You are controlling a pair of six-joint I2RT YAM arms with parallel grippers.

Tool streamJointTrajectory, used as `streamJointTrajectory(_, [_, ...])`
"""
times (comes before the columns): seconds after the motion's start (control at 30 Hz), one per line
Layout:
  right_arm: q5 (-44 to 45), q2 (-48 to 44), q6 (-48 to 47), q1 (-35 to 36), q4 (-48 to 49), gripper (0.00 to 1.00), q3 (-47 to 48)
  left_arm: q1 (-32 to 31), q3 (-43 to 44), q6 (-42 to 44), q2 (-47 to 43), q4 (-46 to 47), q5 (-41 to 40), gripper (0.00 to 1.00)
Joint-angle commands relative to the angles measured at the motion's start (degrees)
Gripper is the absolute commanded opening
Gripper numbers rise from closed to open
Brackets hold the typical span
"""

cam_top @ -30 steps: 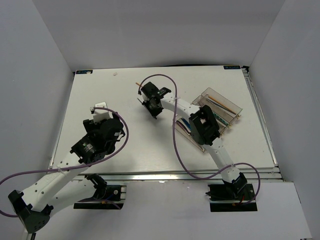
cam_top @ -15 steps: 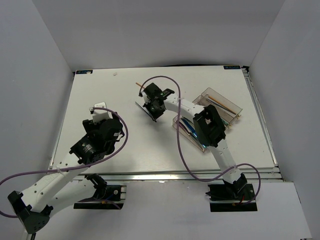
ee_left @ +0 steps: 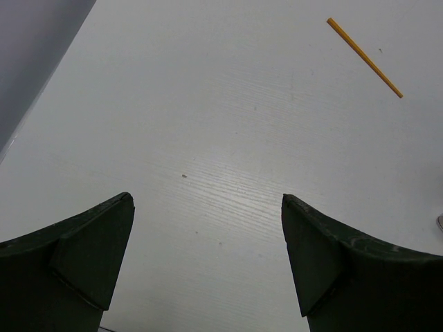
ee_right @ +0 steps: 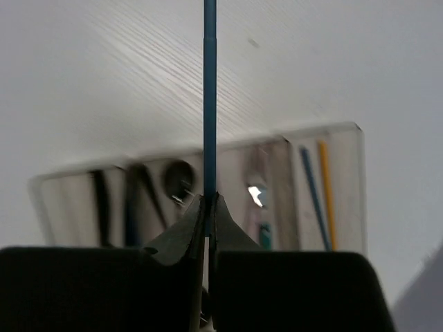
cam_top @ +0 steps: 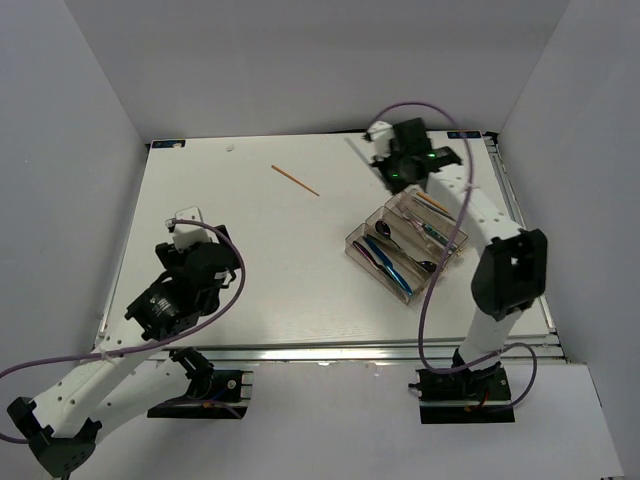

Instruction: Sort the eating utensils into containers

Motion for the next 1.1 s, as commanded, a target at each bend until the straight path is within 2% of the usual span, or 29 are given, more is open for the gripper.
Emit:
streamJointTrajectory(0.0, [3.8, -7.1, -12.0, -8.6, 1.7, 0.0, -9.3, 0.1, -0.9, 0.3, -1.9, 1.2, 1.0, 0.96])
streamJointTrajectory(0.03, [4.7, -11.4, -14.9, -11.5, 4.4, 0.0, -12.7, 0.0, -0.9, 0.4, -2.1, 1.3, 1.2, 0.96])
streamJointTrajectory(0.07, [5.2, -13.5, -18.2, -12.8, 11.0, 0.0, -19.9, 0.1, -1.0, 0.6, -2.2, 1.4, 1.4, 0.96])
streamJointTrajectory(0.1, [5.8, -15.0, -23.7, -13.9, 13.9, 0.0, -22.8, 0.1, -1.0, 0.6, -2.6, 1.5, 1.5, 0.96])
streamJointTrajectory(0.17, [10.8, -16.7, -26.5, -17.5, 19.8, 0.0, -27.9, 0.1, -1.2, 0.7, -2.7, 1.6, 1.9, 0.96])
streamJointTrajectory(0.23, [15.0, -15.7, -30.5, -21.1, 20.6, 0.0, -29.1, 0.0, -1.1, 0.9, -2.8, 1.8, 2.4, 0.96])
streamJointTrajectory(0.33, [14.1, -16.4, -33.0, -24.2, 23.4, 0.0, -32.0, 0.1, -1.5, 1.3, -3.4, 2.3, 3.2, 0.96])
streamJointTrajectory(0.4, [11.8, -16.8, -33.0, -24.6, 22.9, 0.0, -33.3, 0.0, -1.6, 1.7, -3.7, 2.7, 3.7, 0.96])
streamJointTrajectory(0.57, [13.0, -14.9, -33.8, -24.8, 23.5, 0.0, -35.3, 0.1, -1.5, 1.9, -4.2, 2.8, 4.0, 0.96])
streamJointTrajectory(0.8, [10.8, -13.1, -31.1, -24.8, 20.0, 0.0, -33.3, 0.1, -1.6, 1.9, -4.9, 2.8, 3.5, 0.96])
streamJointTrajectory(0.9, [10.7, -13.1, -31.2, -24.8, 18.8, 0.05, -33.8, 0.0, -1.6, 1.9, -4.6, 2.7, 3.5, 0.96])
streamJointTrajectory(0.97, [9.7, -13.2, -31.0, -24.8, 18.5, 0.2, -34.1, 0.0, -1.6, 1.8, -4.6, 2.7, 3.4, 0.96])
streamJointTrajectory(1.07, [10.1, -13.6, -30.6, -24.8, 18.0, 0.26, -33.4, 0.0, -1.6, 1.7, -4.6, 2.5, 3.2, 0.96])
